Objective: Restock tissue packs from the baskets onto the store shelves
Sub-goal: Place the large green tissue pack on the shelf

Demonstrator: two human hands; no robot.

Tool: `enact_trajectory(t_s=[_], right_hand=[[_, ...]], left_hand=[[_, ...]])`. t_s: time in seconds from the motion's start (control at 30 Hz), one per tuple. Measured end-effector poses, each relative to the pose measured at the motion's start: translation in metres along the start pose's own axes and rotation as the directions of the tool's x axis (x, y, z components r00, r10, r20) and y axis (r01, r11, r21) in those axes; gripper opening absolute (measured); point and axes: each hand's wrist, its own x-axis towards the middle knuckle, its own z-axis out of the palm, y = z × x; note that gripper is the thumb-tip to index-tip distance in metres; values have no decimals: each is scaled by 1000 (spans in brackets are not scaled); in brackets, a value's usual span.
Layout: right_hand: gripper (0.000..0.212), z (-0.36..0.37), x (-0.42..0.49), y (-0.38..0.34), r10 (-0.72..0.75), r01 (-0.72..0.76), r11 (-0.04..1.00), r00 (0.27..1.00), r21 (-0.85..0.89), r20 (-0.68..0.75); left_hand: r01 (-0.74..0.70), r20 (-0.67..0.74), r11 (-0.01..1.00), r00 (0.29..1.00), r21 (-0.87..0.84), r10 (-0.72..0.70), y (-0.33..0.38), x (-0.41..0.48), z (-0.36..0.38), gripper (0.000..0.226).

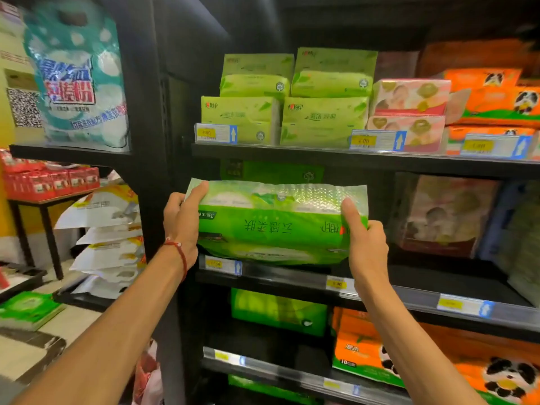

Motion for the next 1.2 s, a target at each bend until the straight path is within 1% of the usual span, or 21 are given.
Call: enact_trajectory(t_s=[0.1, 0.17, 0.23, 0.27, 0.33, 0.37, 0.43, 0.47, 0.5, 0.53, 0.57, 0.63, 0.67, 0.77, 0.83, 0.87, 0.9, 0.93, 0.97, 1.07, 1.2], right_hand=[[67, 11, 16, 15, -25, 25, 999, 1000, 30, 2], [64, 16, 27, 15, -34, 34, 999, 999, 18, 9], [49, 21, 38, 12, -44, 43, 999, 999, 5, 29], [41, 23, 43, 13, -58, 58, 998, 997, 4, 43], [25, 27, 50, 13, -99, 101, 994, 992, -30, 74], [22, 29, 51, 13, -113, 117, 992, 990, -51, 81], [31, 34, 58, 18, -133, 139, 987, 989, -84, 69], [43, 37, 63, 22, -136, 140, 985, 990, -97, 49], [62, 42, 65, 22, -136, 138, 985, 990, -107, 30], [78, 48, 69, 25, -134, 136, 986, 991, -101, 23], [86, 52, 72, 27, -130, 132, 990, 991, -49, 39], [86, 60, 81, 37, -111, 103, 992, 986, 68, 124], [88, 62, 84, 44, -102, 88, 993, 978, 83, 180], [105, 68, 87, 65, -96, 89, 995, 946, 37, 309], [107, 69, 92, 77, -73, 73, 997, 940, 12, 334], [101, 70, 95, 80, -64, 64, 998, 943, 9, 327], [90, 70, 99, 85, -71, 76, 997, 952, -7, 298], [75, 71, 102, 90, -75, 92, 994, 962, -53, 264], [67, 72, 103, 94, -90, 118, 987, 968, -107, 234], [73, 78, 102, 104, -100, 131, 953, 987, -271, 127], [79, 85, 107, 105, -128, 127, 924, 992, -360, 21]], left_hand=[[39, 38, 996, 998, 85, -43, -12, 25, 4, 45], [64, 86, 989, 993, 133, -76, -8, 38, 11, 50], [110, 157, 980, 978, 165, -136, 1, 50, 21, 69], [124, 206, 977, 966, 172, -159, 4, 57, 23, 70], [133, 319, 981, 932, 142, -173, 7, 66, 25, 55], [139, 369, 983, 912, 123, -176, 5, 71, 23, 60], [143, 438, 986, 884, 85, -166, -9, 78, 18, 86], [140, 455, 988, 878, 58, -151, -17, 79, 17, 88], [132, 465, 991, 875, 35, -133, -24, 78, 16, 85], [125, 462, 992, 878, 25, -122, -33, 80, 15, 84], [113, 463, 993, 879, 32, -115, -40, 81, 14, 87], [56, 445, 996, 892, 71, -82, -52, 84, 13, 90], [34, 415, 993, 906, 113, -79, -58, 83, 13, 88], [66, 285, 977, 951, 204, -124, -78, 77, 16, 71], [95, 224, 975, 964, 202, -140, -95, 73, 22, 64], [100, 200, 976, 970, 193, -139, -102, 74, 24, 64], [104, 183, 978, 973, 180, -138, -108, 75, 28, 65], [104, 179, 982, 975, 159, -132, -111, 77, 31, 65], [102, 183, 985, 975, 136, -126, -115, 80, 33, 66], [78, 198, 986, 974, 145, -106, -129, 85, 36, 78], [23, 82, 987, 996, 160, -37, -141, 89, 42, 66]])
